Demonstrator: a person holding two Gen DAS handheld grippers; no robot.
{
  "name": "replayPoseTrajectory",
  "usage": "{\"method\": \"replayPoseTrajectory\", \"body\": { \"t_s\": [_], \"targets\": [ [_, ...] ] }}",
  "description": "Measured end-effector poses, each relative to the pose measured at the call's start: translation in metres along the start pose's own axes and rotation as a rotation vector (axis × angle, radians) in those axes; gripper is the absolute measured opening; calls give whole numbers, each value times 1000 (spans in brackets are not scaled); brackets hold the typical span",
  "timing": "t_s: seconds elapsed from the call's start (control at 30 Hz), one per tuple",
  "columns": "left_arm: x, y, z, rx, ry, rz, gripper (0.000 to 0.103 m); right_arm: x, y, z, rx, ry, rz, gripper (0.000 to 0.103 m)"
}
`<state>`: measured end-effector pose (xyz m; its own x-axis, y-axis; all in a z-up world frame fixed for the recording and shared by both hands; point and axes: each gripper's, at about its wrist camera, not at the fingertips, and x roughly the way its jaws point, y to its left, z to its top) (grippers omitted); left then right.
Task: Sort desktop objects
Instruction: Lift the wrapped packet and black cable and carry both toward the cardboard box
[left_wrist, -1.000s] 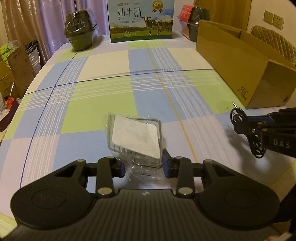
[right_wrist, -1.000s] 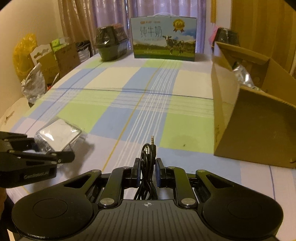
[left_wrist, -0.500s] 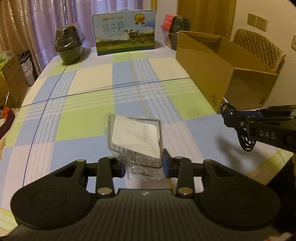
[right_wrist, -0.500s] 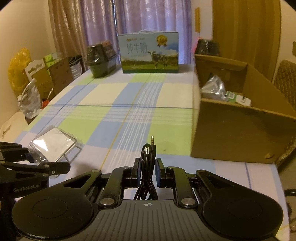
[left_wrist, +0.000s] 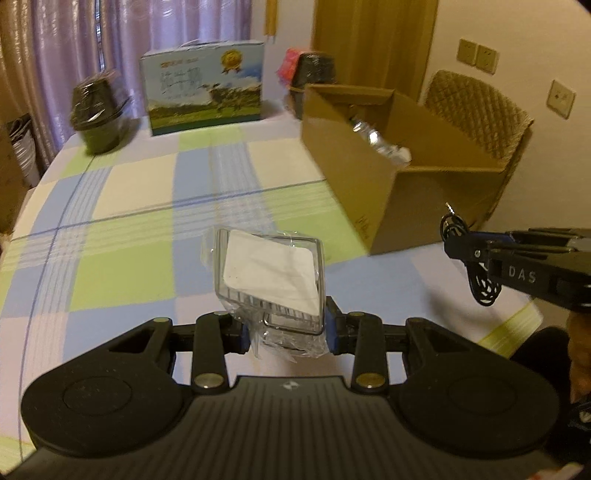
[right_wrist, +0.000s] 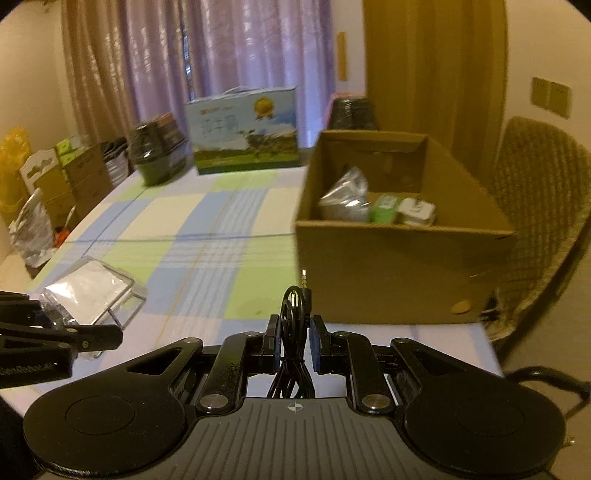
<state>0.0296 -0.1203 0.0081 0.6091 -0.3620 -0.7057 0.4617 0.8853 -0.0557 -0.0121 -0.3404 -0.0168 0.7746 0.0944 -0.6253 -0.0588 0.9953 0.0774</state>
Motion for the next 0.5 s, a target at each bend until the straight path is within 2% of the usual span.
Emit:
{"method": "replayPoseTrajectory", "body": {
  "t_s": [0.5],
  "targets": [
    [14, -69, 87, 79, -113, -128, 31, -25, -79, 63, 55, -124, -66, 12]
  ]
}}
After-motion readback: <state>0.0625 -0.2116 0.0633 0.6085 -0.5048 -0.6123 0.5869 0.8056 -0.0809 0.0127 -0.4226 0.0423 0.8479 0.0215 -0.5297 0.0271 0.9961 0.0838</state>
